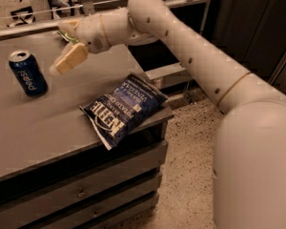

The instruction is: Move pepsi can near blue chip bag

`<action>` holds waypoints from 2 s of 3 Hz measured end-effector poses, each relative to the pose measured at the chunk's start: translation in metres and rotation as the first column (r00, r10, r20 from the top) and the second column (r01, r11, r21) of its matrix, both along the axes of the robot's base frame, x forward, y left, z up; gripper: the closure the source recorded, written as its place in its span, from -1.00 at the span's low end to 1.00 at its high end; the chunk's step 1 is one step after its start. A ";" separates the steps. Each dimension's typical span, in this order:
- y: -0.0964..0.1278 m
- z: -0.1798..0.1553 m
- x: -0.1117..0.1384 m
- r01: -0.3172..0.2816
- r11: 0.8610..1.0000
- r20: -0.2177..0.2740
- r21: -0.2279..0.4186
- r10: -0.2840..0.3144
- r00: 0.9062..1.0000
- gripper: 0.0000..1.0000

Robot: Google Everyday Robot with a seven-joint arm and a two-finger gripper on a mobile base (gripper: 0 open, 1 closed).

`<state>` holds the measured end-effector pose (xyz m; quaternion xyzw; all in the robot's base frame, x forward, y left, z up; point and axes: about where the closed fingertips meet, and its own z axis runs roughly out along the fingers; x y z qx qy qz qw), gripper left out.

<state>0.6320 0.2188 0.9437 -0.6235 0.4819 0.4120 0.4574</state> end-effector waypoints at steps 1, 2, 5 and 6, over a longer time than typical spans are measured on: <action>0.045 -0.008 -0.011 -0.095 0.995 -0.042 0.039 0.097 0.994 -1.00; 0.074 -0.027 -0.021 -0.147 0.989 -0.072 0.018 0.148 0.986 -1.00; 0.090 -0.055 -0.015 -0.107 0.993 -0.079 -0.056 0.102 0.992 -0.21; 0.081 -0.056 -0.010 -0.068 0.996 -0.081 -0.059 0.063 0.995 0.25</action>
Offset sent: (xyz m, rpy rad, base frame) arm -0.0289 0.1016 -0.0503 -0.0230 0.1057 0.1974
